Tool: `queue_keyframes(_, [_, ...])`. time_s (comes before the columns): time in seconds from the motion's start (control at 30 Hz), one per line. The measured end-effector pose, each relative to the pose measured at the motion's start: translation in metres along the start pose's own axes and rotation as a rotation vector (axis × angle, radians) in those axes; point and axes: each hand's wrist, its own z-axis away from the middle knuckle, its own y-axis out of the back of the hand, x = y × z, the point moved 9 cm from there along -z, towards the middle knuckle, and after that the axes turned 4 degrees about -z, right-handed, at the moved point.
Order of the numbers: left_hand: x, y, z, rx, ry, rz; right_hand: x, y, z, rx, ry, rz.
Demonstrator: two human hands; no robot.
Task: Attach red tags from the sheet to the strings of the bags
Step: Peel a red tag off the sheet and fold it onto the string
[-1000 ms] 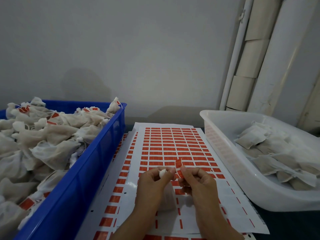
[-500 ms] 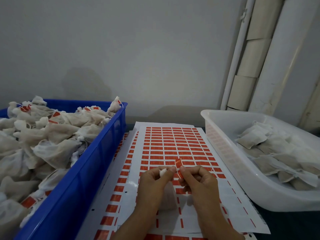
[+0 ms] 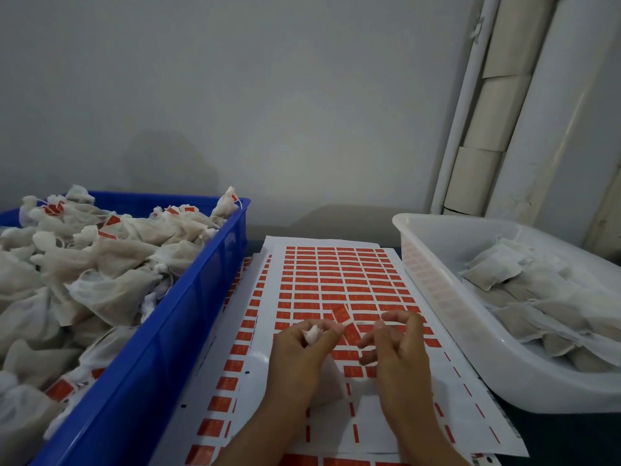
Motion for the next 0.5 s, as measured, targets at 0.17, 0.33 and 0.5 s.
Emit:
queue_keyframes(0.17, [-0.004,0.003,-0.004,-0.049,0.091,0.035,0.003,0.011,-0.016,-0.032,-0.092,-0.152])
queue_keyframes(0.33, [-0.004,-0.002,0.0,-0.103,0.097,-0.016,0.003,-0.014,-0.016,-0.361,-0.137,-0.092])
queue_keyframes(0.5, [0.001,-0.002,0.002,-0.112,0.056,-0.037,0.009,-0.02,-0.005,-0.363,-0.136,-0.047])
